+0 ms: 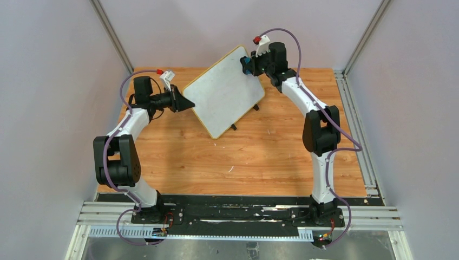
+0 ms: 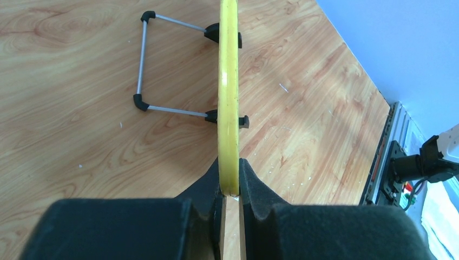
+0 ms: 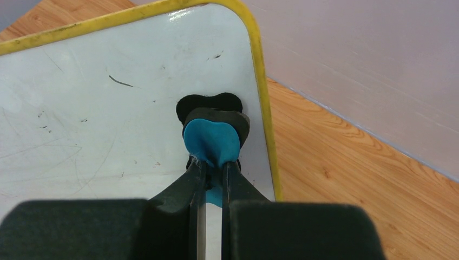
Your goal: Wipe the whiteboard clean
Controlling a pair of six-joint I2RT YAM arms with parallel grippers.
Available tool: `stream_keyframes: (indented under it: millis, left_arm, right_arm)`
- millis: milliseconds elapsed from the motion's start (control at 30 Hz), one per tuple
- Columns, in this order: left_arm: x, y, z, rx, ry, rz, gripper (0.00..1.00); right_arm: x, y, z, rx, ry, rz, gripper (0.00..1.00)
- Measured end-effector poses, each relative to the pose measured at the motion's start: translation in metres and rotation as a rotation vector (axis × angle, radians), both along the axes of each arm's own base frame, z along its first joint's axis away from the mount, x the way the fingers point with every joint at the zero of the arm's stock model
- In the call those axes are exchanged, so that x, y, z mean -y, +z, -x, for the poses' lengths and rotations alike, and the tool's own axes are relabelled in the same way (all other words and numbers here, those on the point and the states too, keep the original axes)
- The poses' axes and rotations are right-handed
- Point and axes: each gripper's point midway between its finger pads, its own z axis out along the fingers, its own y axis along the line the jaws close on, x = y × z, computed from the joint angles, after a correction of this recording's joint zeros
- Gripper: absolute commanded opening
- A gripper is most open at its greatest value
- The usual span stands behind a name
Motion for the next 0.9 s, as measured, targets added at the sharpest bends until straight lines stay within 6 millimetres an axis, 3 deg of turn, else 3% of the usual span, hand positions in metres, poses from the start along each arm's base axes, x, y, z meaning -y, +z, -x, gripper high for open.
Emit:
stream_keyframes:
  millis: [233,433,900]
  left_arm:
    - [0.0,0.0,0.0,0.0,0.0,0.0,0.0]
    - [0.0,0.001,0.0,-0.005,-0.001,0.002,0.0]
    - [0.0,0.001,0.001,-0.005,-0.004,-0.002,0.0]
  right_arm:
    - [0.001,-0.006,0.001,-0.003,0.003,0.019,0.0]
    - [0.009,-0.038,0.006,-0.052,-0.014,0.065,0.01]
    - [0.04,-0.052,-0.006,-0.082,-0.081,0.095,0.01]
